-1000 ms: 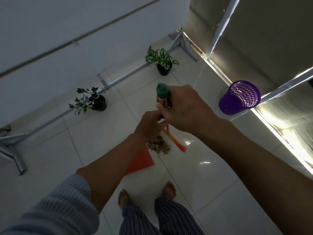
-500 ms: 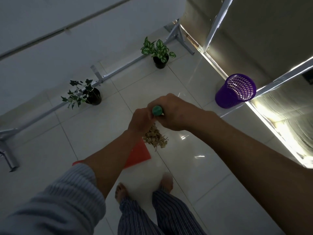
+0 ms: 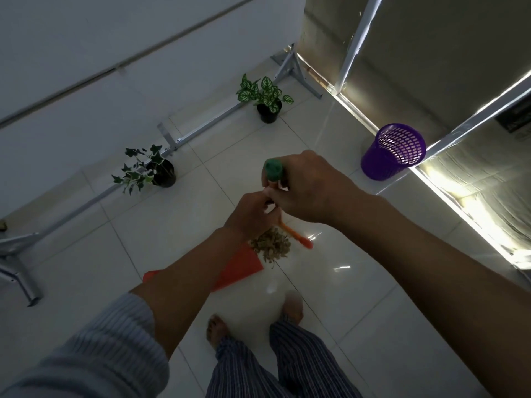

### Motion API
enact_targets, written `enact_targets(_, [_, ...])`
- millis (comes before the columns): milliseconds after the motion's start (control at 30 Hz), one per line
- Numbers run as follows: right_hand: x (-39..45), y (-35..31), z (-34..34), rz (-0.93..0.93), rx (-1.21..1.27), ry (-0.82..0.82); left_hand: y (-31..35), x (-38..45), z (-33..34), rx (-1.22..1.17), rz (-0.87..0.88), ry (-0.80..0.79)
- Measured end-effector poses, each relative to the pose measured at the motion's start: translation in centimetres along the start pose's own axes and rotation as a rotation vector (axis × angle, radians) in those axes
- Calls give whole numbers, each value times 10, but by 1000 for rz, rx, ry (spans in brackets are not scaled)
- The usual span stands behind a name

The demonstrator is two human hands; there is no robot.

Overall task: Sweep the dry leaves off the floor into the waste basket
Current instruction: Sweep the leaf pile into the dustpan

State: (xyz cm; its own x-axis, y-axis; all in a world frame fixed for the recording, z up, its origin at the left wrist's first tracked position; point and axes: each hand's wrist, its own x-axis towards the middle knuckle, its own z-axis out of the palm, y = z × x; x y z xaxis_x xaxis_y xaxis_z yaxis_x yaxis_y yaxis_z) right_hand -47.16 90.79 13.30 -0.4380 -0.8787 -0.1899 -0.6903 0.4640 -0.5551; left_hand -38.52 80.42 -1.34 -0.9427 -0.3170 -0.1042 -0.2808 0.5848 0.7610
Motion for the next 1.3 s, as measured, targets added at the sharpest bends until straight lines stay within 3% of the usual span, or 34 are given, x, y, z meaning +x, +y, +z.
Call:
enact_targets(200, [-14,-21,25,68,-79,109,-3,3,14,-67,-215,-117])
enact_targets(500, [-15,-27,83,143,59,171,-33,-38,-12,-20,-235,-270])
enact_targets(800, [13,-94,69,-41,74,108,-61,-73,-76,193,-35,11])
enact_targets(967, [20,-112,65,-43,107,91,-64,-92,-102,123,-40,93])
enact_targets(1233, [12,-106,51,-58,13,109,-45,-75,-82,81,-20,109])
enact_targets(1300, [9,-97,50,-46,-18,119,-43,-64,-66,63,-80,74])
